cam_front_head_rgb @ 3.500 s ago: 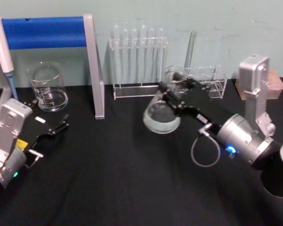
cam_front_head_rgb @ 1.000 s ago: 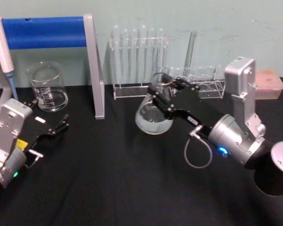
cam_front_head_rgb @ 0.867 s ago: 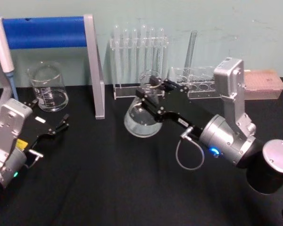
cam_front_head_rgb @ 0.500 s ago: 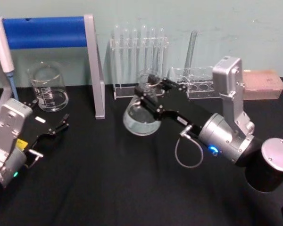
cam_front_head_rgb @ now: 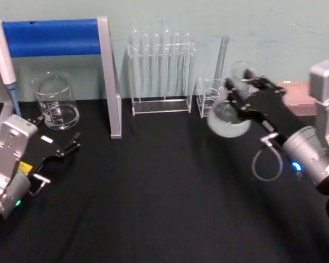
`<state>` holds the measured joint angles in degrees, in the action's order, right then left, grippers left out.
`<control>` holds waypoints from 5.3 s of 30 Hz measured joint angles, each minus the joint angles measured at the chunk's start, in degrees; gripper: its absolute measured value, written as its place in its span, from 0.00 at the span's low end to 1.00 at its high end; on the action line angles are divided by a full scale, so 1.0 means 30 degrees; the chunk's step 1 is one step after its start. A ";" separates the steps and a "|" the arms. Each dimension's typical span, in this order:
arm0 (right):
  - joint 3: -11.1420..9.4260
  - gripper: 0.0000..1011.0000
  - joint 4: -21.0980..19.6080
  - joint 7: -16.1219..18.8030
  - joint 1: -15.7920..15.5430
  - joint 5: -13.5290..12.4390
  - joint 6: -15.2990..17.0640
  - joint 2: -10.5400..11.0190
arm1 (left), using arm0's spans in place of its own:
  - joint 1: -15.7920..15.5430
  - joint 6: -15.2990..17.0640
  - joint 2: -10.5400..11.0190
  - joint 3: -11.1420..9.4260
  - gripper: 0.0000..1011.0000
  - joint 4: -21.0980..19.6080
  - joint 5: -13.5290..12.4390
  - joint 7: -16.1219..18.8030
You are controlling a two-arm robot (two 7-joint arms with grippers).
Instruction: Grasp the erlenmeyer flask with one hand, shake it three times, then place it back.
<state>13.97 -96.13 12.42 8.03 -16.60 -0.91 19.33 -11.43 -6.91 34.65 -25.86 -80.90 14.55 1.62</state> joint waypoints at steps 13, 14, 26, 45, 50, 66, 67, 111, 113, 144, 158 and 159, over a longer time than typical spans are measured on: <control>-0.2177 0.44 -0.1081 -0.1379 -0.1439 0.0528 0.0564 -0.0023 | -0.0001 -0.0001 0.0000 -0.0001 0.99 -0.0001 0.0001 -0.0001; -0.2151 0.44 -0.1059 -0.1192 -0.1393 0.0537 0.0588 -0.0079 | -0.0001 0.0000 0.0000 0.0000 0.99 -0.0001 0.0001 0.0000; -0.0426 0.44 -0.0129 0.1417 -0.0163 0.0390 0.0621 -0.0556 | 0.0000 0.0000 0.0000 -0.0001 0.99 -0.0001 0.0001 0.0000; 0.2615 0.44 0.1210 0.3932 0.1683 -0.0663 0.0312 -0.0554 | -0.0001 0.0000 0.0000 -0.0001 0.99 -0.0001 0.0002 0.0000; 0.2211 0.44 0.1211 0.3179 0.1574 -0.0717 0.0245 -0.0351 | 0.0000 0.0000 0.0000 -0.0001 0.99 -0.0001 0.0001 0.0000; -0.1046 0.44 -0.0080 -0.0109 -0.0518 0.0040 0.0462 0.0129 | 0.0000 0.0000 0.0000 -0.0001 0.99 -0.0002 0.0001 0.0000; -0.1373 0.44 -0.0288 -0.0373 -0.0799 0.0132 0.0518 0.0140 | 0.0000 0.0000 0.0000 -0.0001 0.99 -0.0001 0.0001 0.0000; 0.2666 0.44 0.0782 0.4319 0.1233 -0.0687 0.0623 -0.0334 | 0.0001 0.0000 0.0000 -0.0001 0.99 -0.0001 0.0001 0.0000; 0.2724 0.44 0.0819 0.4314 0.1277 -0.0745 0.0611 -0.0293 | 0.0000 0.0000 0.0000 0.0000 0.99 -0.0001 0.0001 0.0000; 0.4016 0.44 0.2232 0.5964 0.2425 -0.2217 0.0396 0.1410 | 0.0000 0.0000 0.0000 -0.0001 0.99 -0.0001 0.0002 -0.0001; 0.4654 0.44 0.3173 0.6498 0.2620 -0.2277 0.0065 0.1901 | 0.0000 0.0000 0.0000 -0.0001 0.99 -0.0001 0.0001 -0.0001; 0.4676 0.44 0.3225 0.6538 0.2629 -0.2281 0.0018 0.1904 | 0.0000 0.0000 0.0000 -0.0001 0.99 0.0000 0.0000 0.0000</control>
<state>28.00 -86.45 32.03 15.92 -23.44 -0.85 25.04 -11.43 -6.91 34.65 -25.86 -80.90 14.55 1.62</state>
